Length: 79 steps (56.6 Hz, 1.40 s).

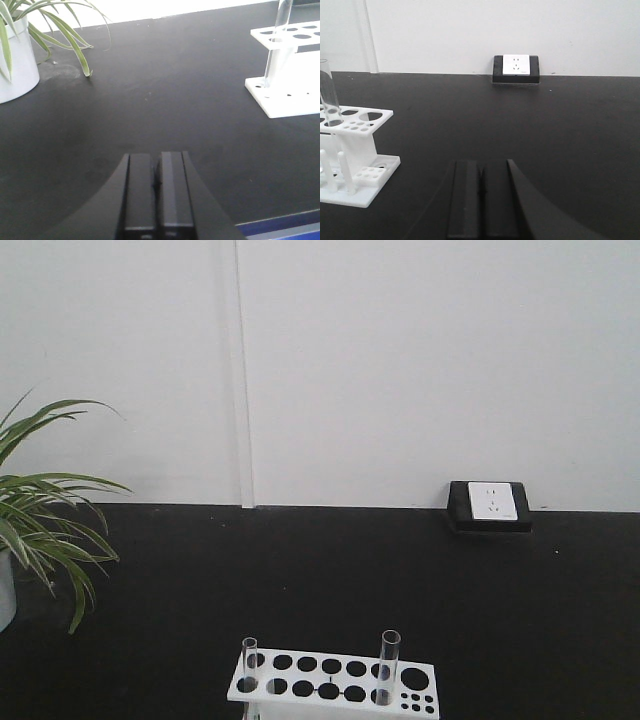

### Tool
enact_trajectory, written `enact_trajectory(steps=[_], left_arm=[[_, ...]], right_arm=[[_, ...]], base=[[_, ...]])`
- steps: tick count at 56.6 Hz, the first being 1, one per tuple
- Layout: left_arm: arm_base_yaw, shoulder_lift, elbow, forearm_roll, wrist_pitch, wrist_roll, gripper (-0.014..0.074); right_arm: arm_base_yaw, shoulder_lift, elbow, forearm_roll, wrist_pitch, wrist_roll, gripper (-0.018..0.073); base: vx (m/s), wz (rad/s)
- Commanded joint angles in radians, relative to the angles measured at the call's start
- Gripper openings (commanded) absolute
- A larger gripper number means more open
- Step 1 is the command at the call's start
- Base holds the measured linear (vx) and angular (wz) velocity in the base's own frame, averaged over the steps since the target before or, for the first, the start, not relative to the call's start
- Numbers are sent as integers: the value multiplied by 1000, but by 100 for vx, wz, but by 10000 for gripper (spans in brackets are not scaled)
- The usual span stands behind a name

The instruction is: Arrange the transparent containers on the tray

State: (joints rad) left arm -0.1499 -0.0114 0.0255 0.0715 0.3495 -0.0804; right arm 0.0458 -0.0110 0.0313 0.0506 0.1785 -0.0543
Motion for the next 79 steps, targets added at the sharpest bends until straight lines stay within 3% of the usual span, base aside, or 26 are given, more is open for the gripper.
enact_trajectory(steps=[1, 48, 59, 79], left_arm=[[2, -23, 31, -1, -80, -1, -7], [2, -23, 31, 0, -80, 0, -7], [2, -23, 31, 70, -152, 24, -7], [2, -23, 31, 69, -237, 24, -7]], right_arm=[[-3, -8, 8, -7, -81, -10, -11], [-3, -8, 8, -7, -83, -10, -11], [-3, -8, 8, -7, -83, -11, -11], [-3, -8, 8, -6, -89, -11, -11]], base=[[0, 0], [0, 0], [0, 0], [0, 0]])
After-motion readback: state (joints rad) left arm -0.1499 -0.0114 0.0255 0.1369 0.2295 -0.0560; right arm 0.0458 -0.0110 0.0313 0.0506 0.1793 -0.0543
